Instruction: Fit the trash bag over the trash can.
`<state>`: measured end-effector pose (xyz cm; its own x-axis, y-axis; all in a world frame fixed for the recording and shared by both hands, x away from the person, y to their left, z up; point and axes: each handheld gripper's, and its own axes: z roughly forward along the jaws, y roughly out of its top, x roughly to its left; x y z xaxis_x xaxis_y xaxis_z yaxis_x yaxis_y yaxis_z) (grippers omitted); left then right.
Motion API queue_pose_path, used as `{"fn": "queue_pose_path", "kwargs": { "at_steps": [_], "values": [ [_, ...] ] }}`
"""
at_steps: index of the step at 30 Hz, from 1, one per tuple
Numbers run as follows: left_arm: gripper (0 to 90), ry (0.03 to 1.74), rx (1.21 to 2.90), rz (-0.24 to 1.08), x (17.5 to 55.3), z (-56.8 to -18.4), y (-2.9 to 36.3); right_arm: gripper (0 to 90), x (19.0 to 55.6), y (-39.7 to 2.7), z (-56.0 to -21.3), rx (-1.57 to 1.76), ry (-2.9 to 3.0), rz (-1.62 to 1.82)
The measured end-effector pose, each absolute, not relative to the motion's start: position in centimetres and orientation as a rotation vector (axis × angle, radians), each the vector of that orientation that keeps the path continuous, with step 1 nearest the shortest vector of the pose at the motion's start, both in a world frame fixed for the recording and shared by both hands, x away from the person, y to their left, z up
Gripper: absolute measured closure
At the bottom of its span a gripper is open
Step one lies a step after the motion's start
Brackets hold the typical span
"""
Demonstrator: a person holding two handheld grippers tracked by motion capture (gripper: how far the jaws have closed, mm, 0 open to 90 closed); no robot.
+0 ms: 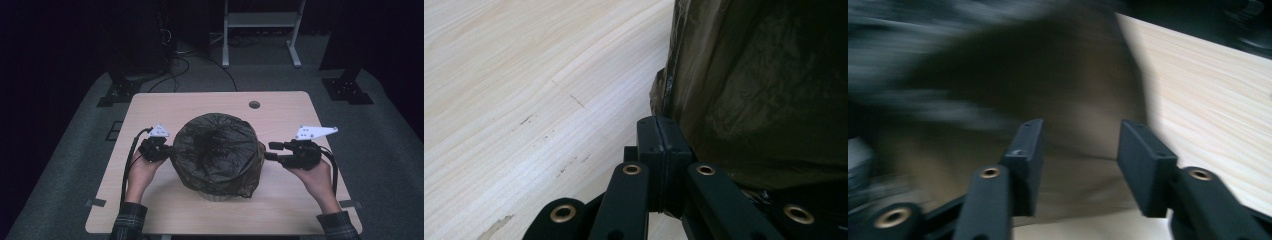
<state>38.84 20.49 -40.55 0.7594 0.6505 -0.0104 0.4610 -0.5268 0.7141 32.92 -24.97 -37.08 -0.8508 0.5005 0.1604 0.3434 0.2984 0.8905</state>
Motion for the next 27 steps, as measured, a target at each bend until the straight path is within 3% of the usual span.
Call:
{"fn": "queue_pose_path", "kwargs": {
  "at_steps": [7, 9, 10, 11, 13, 21, 27],
  "values": [
    [89.6, 0.822, 2.219, 0.336, 38.6, -40.3, 20.4, 42.3, 30.1, -22.8, -36.2, 0.612, 2.461, 1.664],
    [89.6, 0.819, 2.224, 0.334, 38.5, -40.3, 20.4, 57.9, 30.1, -22.1, -36.3, 0.585, 2.478, 1.690],
    [89.6, 0.819, 2.224, 0.334, 38.5, -40.3, 20.4, 57.9, 30.1, -22.1, -36.3, 0.585, 2.478, 1.690],
    [89.6, 0.819, 2.224, 0.334, 38.5, -40.3, 20.4, 77.7, 30.1, -21.9, -36.5, 0.568, 2.472, 1.679],
    [89.6, 0.821, 2.222, 0.335, 38.6, -40.3, 20.5, 90.0, 29.9, -21.9, -36.7, 0.535, 2.466, 1.676],
    [89.6, 0.836, 2.232, 0.315, 38.8, -41.1, 20.5, 90.0, 29.8, -21.6, -38.3, 0.552, 2.546, 1.581],
    [89.7, 0.869, 2.265, 0.285, 39.3, -43.0, 20.4, 90.0, 30.0, -20.9, -41.7, 0.602, 2.660, 1.423]
  ]
}}
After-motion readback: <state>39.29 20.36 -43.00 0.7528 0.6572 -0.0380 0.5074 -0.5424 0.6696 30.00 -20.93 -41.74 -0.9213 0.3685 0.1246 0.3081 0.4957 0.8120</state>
